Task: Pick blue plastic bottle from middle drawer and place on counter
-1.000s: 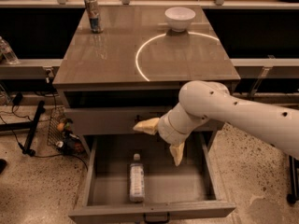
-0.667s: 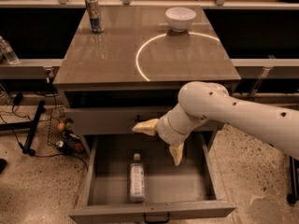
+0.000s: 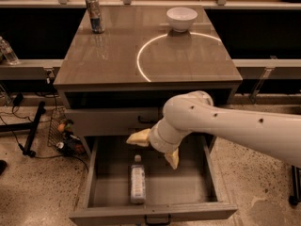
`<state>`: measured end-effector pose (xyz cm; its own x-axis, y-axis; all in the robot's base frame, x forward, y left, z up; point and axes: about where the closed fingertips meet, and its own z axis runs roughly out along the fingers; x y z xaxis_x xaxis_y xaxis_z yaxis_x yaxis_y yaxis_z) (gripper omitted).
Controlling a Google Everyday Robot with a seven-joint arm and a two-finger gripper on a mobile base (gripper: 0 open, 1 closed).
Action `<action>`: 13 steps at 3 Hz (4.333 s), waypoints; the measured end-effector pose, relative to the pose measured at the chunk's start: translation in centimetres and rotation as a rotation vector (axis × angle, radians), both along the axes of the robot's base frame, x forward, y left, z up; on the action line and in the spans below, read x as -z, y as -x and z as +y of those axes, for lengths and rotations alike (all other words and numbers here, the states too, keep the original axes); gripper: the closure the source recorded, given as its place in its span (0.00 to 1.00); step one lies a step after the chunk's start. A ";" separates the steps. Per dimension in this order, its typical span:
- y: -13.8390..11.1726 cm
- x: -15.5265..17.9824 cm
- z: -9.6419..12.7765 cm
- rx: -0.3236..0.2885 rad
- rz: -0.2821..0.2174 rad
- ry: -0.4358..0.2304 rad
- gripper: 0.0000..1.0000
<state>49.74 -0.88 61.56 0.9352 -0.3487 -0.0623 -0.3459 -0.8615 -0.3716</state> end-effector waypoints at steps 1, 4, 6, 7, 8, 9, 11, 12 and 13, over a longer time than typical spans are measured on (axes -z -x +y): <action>-1.0 5.5 1.0 -0.158 -0.083 0.125 0.00; -1.1 10.2 1.4 -0.288 -0.140 0.201 0.00; -1.7 18.3 2.8 -0.362 -0.122 0.238 0.00; -2.2 22.7 3.8 -0.379 -0.095 0.271 0.00; -2.7 25.2 4.1 -0.375 -0.080 0.305 0.04; -3.0 26.2 3.3 -0.356 -0.072 0.331 0.34; -3.0 19.5 1.1 -0.349 -0.087 0.345 0.88; -2.8 14.3 -0.7 -0.365 -0.095 0.328 1.00; -3.0 7.8 -4.2 -0.374 -0.064 0.392 1.00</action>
Offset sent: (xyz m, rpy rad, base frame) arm 0.0247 0.0105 -0.1164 -0.2298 -0.1440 0.2985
